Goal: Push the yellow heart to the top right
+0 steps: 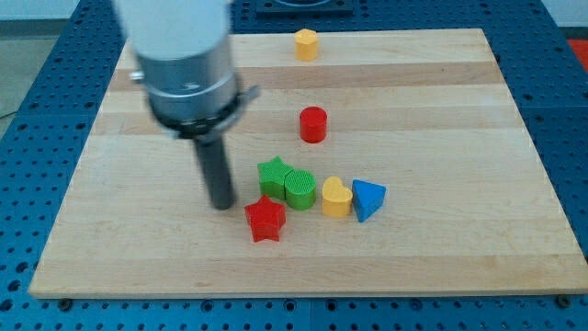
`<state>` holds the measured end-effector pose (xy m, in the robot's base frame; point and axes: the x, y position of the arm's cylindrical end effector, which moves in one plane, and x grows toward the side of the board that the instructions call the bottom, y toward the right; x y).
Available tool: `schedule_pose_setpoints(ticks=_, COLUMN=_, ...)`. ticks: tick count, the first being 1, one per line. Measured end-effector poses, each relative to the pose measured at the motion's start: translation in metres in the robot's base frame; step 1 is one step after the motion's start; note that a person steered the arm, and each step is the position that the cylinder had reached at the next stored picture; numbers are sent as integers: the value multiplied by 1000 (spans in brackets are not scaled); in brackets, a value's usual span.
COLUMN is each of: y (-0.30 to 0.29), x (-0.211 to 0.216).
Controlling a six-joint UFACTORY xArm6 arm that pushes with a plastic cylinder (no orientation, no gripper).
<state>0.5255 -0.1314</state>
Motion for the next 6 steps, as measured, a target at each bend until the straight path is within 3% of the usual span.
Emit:
schedule_pose_setpoints(ticks=1, y=-30, x=47)
schedule_pose_setpoints(ticks=2, y=-3, x=78)
schedule_pose_setpoints(ticks=3, y=88, x=77)
schedule_pose_setpoints(ticks=4, y=142, x=54)
schedule_pose_setpoints(ticks=6, y=160, x=-47)
